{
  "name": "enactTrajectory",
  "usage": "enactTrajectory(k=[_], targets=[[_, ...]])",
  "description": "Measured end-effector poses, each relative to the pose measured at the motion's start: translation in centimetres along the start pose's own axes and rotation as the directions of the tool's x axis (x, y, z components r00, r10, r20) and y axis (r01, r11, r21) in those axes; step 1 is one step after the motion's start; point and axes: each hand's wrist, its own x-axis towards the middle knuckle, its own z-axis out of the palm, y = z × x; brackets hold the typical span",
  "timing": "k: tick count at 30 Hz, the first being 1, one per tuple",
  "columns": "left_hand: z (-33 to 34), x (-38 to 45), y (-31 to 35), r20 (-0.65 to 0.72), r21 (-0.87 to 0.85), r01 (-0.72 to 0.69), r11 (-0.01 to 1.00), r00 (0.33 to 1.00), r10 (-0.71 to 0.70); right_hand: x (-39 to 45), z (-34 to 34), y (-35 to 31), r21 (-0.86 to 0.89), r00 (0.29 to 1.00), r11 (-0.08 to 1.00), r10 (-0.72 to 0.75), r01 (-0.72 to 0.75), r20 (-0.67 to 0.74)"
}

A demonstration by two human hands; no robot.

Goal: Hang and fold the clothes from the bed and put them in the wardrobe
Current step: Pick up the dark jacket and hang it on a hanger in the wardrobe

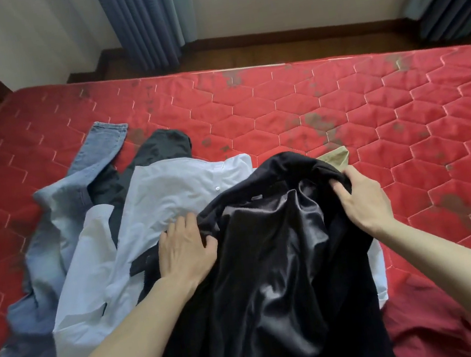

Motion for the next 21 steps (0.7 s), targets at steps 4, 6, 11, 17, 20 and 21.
enactTrajectory(k=[4, 6, 11, 17, 20, 21], targets=[[-5.4, -4.0, 0.7, 0.019, -0.101, -0.016, 0.995, 1.000, 0.018, -4.2, -5.9, -1.4, -0.097, 0.998, 0.994, -0.048, 0.044, -0.044], [-8.8, -6.5, 1.2, 0.017, -0.147, 0.001, 0.989, 1.000, 0.002, -6.7, -9.2, -2.2, -0.090, 1.000, 0.996, -0.009, 0.007, -0.017], [-17.0, -13.1, 1.9, -0.048, -0.226, -0.017, 0.974, 0.999, 0.006, -14.4, -17.2, -5.1, -0.140, 0.995, 0.987, -0.071, 0.081, 0.075], [-24.4, -21.1, 2.2, -0.087, -0.356, -0.028, 0.934, 0.996, -0.004, -23.4, -25.9, -8.2, -0.115, 0.996, 0.990, -0.090, 0.087, -0.017], [-27.6, -24.8, 2.6, -0.128, -0.447, -0.045, 0.893, 0.992, -0.014, -27.5, -30.1, -9.1, -0.137, 0.990, 0.981, -0.141, 0.137, -0.023], [-28.6, -26.0, 2.8, -0.138, -0.479, -0.047, 0.876, 0.990, -0.022, -28.8, -31.4, -9.3, -0.157, 0.987, 0.975, -0.161, 0.155, -0.028]])
